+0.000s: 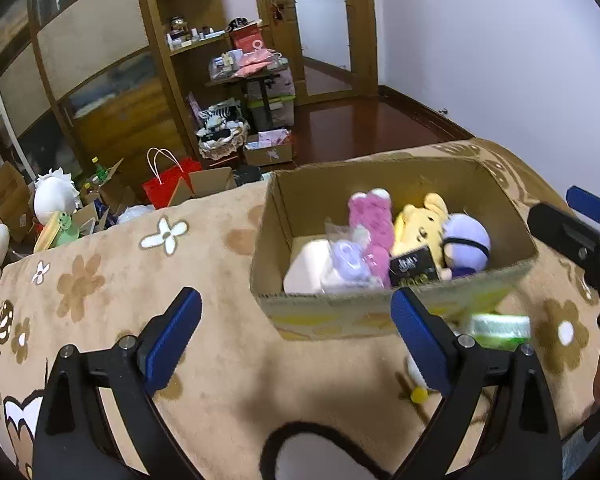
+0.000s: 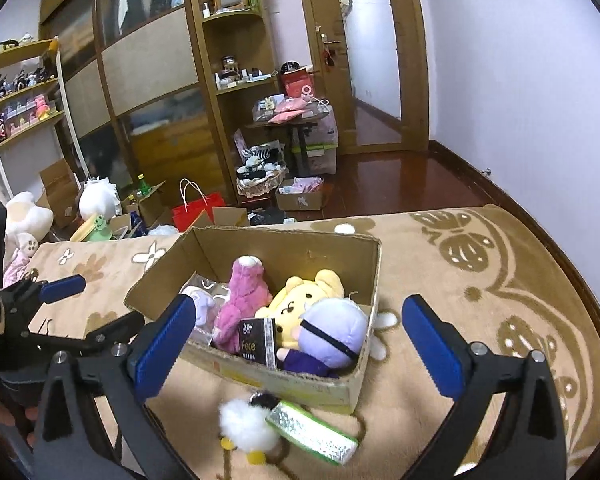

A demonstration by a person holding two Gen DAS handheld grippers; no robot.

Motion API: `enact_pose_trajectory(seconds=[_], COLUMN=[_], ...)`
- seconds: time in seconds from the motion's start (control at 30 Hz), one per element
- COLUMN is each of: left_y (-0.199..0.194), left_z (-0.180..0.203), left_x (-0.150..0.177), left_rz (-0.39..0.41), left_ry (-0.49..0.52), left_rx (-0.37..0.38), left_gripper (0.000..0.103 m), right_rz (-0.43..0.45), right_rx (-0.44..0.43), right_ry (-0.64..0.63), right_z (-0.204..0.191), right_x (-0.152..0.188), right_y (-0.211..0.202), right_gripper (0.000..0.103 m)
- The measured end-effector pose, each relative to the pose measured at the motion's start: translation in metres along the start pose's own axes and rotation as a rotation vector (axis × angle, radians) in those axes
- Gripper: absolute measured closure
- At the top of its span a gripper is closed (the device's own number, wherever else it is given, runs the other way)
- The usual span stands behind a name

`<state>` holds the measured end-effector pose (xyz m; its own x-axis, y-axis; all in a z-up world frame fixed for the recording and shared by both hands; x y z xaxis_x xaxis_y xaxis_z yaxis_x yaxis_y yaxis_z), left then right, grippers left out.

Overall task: Organize soft objects
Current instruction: 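Move both tools back down toward the white fluffy toy and green tissue pack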

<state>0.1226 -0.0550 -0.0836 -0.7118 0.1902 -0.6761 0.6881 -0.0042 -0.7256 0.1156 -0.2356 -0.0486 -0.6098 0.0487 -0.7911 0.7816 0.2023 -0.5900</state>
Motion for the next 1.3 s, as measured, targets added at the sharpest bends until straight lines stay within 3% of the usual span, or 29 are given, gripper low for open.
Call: enact_pose_trajectory(seconds=[0.3, 0.63, 0.93, 1.3], left_y=[-0.017, -0.009, 0.013, 0.032], left_z=[0.01, 0.019, 0.032, 0.043], left_x=[0.016, 0.029, 0.03, 0.029], left_rz=[-0.025, -0.091, -0.163, -0.188], left_ry=[0.011, 0.002, -0.067, -0.027], left_rx=[0.038, 0.085, 0.234, 0.212], left_gripper=[0.008, 0.008, 0.008, 0.008], right_rz=[-0.001, -0.059, -0.126, -0.175], right_rx=[0.045, 0.068, 0.09, 0.09], right_ry=[0.007, 0.041, 0.073, 0.151], right_z=[0.003, 0.008, 0.012, 0.027], right_x=[0.009, 0.024, 0.039, 0.045], right_y=[-0.021, -0.023, -0.004, 0.012], right_gripper=[0.0, 0.0, 0.0, 0.0])
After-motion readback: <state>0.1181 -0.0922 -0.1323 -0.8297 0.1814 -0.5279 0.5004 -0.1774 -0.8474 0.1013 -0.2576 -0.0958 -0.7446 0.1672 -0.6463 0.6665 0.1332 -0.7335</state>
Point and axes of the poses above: each gripper's, at about its wrist camera, not at the fingertips, and y roughly the way its jaws point, z to its right, x to its underside, the point moved 5 cm from there along y, roughly the way its jaws point, and after that the axes turned 1 degree about -x, right-handed, at the moved point
